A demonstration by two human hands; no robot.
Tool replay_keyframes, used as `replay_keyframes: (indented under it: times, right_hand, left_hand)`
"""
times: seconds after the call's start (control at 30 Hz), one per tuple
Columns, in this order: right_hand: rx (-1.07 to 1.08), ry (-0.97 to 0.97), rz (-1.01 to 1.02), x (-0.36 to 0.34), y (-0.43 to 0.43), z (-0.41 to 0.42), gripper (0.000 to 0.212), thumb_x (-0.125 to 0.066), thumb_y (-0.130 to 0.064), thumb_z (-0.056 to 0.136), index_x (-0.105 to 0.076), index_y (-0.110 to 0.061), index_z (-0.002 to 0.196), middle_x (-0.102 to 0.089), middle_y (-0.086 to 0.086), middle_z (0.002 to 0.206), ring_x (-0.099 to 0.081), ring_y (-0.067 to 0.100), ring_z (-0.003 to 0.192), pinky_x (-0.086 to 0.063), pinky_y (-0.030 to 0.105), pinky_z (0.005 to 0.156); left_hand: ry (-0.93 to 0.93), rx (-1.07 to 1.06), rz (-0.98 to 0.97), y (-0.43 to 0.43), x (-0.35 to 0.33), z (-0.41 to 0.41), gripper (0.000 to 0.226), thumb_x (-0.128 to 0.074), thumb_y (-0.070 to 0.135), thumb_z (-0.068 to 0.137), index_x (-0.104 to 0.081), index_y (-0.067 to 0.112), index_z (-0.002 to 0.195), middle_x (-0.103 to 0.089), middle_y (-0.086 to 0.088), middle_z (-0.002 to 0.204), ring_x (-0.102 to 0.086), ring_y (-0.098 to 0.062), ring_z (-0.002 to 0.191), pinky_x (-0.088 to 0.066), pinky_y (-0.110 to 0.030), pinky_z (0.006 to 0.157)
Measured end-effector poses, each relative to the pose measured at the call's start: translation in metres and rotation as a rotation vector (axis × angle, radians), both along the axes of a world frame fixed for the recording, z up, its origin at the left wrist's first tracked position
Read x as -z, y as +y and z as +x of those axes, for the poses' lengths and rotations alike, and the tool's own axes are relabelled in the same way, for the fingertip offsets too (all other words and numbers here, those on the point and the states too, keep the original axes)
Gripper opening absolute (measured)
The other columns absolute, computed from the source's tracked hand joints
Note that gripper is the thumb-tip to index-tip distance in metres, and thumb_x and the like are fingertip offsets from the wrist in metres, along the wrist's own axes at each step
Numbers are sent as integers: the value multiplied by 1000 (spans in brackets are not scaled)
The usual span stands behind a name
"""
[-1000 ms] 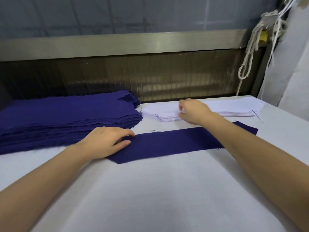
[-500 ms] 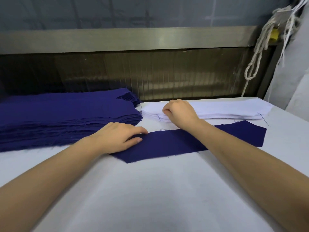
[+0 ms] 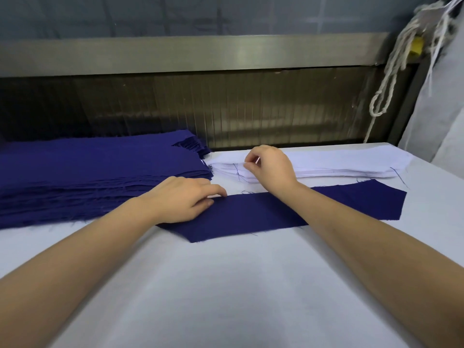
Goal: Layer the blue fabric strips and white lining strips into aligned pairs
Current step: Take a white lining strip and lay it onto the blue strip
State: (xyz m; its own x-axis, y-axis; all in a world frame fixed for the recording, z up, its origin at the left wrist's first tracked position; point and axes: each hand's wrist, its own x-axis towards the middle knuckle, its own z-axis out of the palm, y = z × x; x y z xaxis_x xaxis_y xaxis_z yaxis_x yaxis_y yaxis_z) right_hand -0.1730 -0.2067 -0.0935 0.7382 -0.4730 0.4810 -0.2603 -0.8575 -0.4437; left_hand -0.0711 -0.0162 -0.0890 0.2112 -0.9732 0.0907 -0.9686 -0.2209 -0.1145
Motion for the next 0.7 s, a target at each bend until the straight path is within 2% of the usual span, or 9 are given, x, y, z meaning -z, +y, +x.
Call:
replay_keyframes:
  times: [0.1,0.17,0.23,0.3,0.4,0.53,0.6,0.7]
  right_hand:
    - [-13,-63,139,2,-2,2,6,-61,-18,89,-59,-17,83,-65,0,91,-54,16,83,-46,31,73]
    - [-18,-41,144,3,-2,3,5,-57,-13,91,-62,-14,93,-65,3,95,-55,21,91,-45,32,77]
    - [-12,44,97,3,-2,6,21,-51,-10,94,-65,-10,110,-65,7,106,-54,26,103,-43,35,88]
    - [2,112,49,3,-2,7,25,-47,-10,96,-67,-11,111,-62,9,111,-51,29,108,-40,37,93]
    - [6,93,53,0,-4,8,20,-51,-13,95,-69,-9,101,-64,8,104,-51,27,102,-42,35,86]
    - [-18,-7,181,-6,-10,8,5,-63,-13,86,-63,-12,82,-64,2,86,-54,17,78,-41,27,68]
    - [-34,-47,269,-8,-14,9,12,-68,-15,83,-58,-14,76,-58,-3,76,-52,13,68,-38,25,60]
    - [-81,-108,393,-10,-20,8,16,-72,-19,82,-59,-13,75,-55,-6,71,-47,7,62,-38,21,57]
  left_hand:
    - [142,-59,-153,-10,-1,2,29,-42,34,97,-47,40,124,-54,20,93,-48,-6,80,-38,-28,68]
    - [225,-114,-258,-20,-2,4,28,-46,31,95,-49,36,122,-53,16,81,-49,-6,74,-38,-28,65]
    - [307,-171,-359,-33,-3,6,28,-49,26,93,-50,30,121,-55,13,78,-51,-8,72,-42,-31,66]
    - [373,-241,-461,-45,-6,8,26,-52,24,92,-52,26,118,-57,10,79,-55,-14,74,-46,-35,70]
    - [405,-351,-560,-61,-9,14,27,-54,22,89,-53,24,116,-57,9,79,-57,-18,82,-46,-35,71]
    - [371,-442,-537,-71,-11,22,41,-58,15,84,-52,25,124,-56,6,91,-55,-19,89,-39,-32,69]
    - [328,-461,-495,-72,-11,24,47,-59,12,83,-52,26,127,-50,5,99,-51,-19,90,-38,-32,69]
    - [269,-483,-489,-74,-8,24,36,-55,16,88,-57,28,122,-44,2,106,-50,-23,90,-38,-34,70]
